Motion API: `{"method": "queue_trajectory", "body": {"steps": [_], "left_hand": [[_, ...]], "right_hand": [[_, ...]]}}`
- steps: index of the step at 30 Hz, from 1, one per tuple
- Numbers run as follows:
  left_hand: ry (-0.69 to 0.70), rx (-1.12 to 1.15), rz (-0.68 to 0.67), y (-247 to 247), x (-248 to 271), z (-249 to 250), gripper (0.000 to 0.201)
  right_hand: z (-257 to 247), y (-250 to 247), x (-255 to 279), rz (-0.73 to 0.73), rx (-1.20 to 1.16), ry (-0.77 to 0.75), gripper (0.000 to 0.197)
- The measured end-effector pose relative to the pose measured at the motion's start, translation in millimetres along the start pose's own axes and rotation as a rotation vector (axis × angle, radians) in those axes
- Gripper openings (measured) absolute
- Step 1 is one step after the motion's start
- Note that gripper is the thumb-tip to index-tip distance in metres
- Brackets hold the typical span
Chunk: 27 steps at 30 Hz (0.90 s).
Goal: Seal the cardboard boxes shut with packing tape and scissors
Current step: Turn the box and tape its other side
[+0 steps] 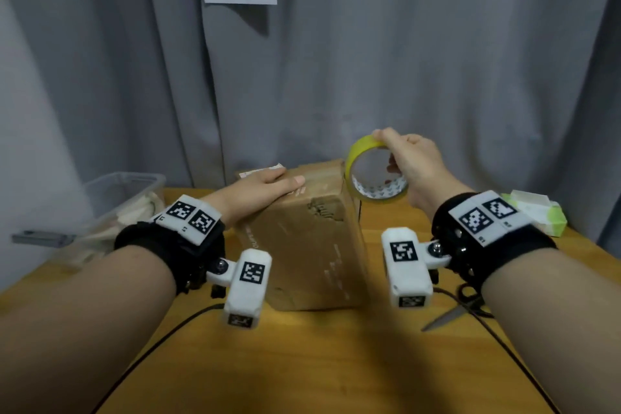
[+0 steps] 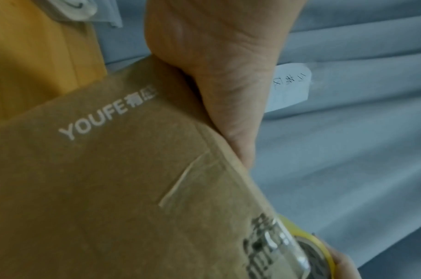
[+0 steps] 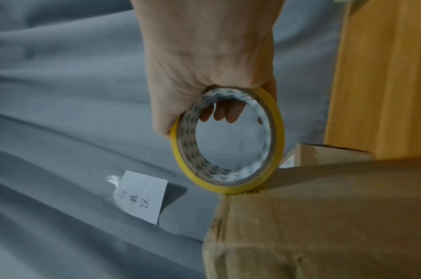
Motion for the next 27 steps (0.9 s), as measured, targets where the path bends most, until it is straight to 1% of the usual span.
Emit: {"method": "queue_trajectory", "body": {"steps": [3, 6, 8, 9, 10, 11, 12, 14, 16, 17, 18, 19, 20, 21, 22, 24, 26, 27], "left_hand": [[0.004, 0.231, -0.010, 7.2, 0.0, -12.2, 0.071], [-0.031, 0.476, -0.054, 26.2, -3.1, -32.1, 0.073], [-0.057, 0.534, -0.106, 41.6, -3.0, -38.7, 0.077], [-0.051, 0.534, -0.110, 44.5, -4.9, -38.9, 0.084], [-0.013, 0.516, -0.097, 43.0, -7.6, -36.1, 0.092], [0.050, 0.487, -0.081, 38.4, -7.2, -27.4, 0.093], [0.114, 0.476, -0.063, 32.2, -6.4, -19.6, 0.090], [0.154, 0.480, -0.064, 19.0, -4.9, -10.7, 0.077], [0.159, 0.407, -0.111, 9.7, -4.0, -20.6, 0.058], [0.139, 0.346, -0.135, 8.1, -2.8, -29.5, 0.055], [0.103, 0.278, -0.143, 8.6, -0.7, -41.9, 0.063], [0.050, 0.242, -0.139, 10.8, 1.7, -54.0, 0.080], [0.015, 0.267, -0.132, 14.5, 3.9, -63.6, 0.095], [0.005, 0.318, -0.122, 18.5, 6.3, -68.4, 0.100], [0.012, 0.349, -0.105, 22.4, 6.1, -69.6, 0.097], [0.022, 0.361, -0.098, 26.1, 0.4, -70.6, 0.085], [0.052, 0.324, -0.143, 25.1, -0.6, -67.8, 0.078], [0.068, 0.314, -0.167, 24.5, -2.8, -67.7, 0.075]], "right_hand": [[-22.2, 10.7, -9.3, -0.057, 0.103, -0.029, 0.031], [-39.5, 32.4, -16.5, -0.113, 0.190, -0.105, 0.037], [-45.0, 51.4, -18.7, -0.179, 0.303, -0.148, 0.042], [-44.7, 61.7, -18.7, -0.215, 0.369, -0.164, 0.044], [-42.8, 71.8, -18.1, -0.244, 0.422, -0.185, 0.045], [-40.4, 81.6, -16.2, -0.265, 0.462, -0.210, 0.045], [-37.6, 90.6, -14.2, -0.280, 0.495, -0.238, 0.045], [-33.6, 106.0, -9.6, -0.305, 0.562, -0.286, 0.044], [-29.2, 117.7, -6.2, -0.349, 0.608, -0.288, 0.041], [-24.5, 122.4, -5.0, -0.379, 0.624, -0.269, 0.041], [-18.5, 126.9, -3.2, -0.412, 0.648, -0.240, 0.040], [-11.7, 131.1, -0.4, -0.437, 0.670, -0.214, 0.040], [-6.0, 134.8, 3.3, -0.450, 0.671, -0.200, 0.039], [-2.2, 137.4, 6.1, -0.449, 0.659, -0.202, 0.037], [-0.8, 139.2, 6.7, -0.442, 0.649, -0.217, 0.036], [-4.1, 137.2, 5.8, -0.457, 0.650, -0.229, 0.033], [-12.7, 122.0, -0.5, -0.490, 0.707, -0.219, 0.032], [-16.8, 109.3, -5.3, -0.494, 0.785, -0.215, 0.033]]}}
Point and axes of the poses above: each hand's wrist, its own x-axis away from the middle knuckle, its own y-axis out of the palm, z = x × y, the point moved 2 cm from there along -x, towards the middle knuckle, and after that the axes turned 5 degrees about -z, right-handed, at the moved point
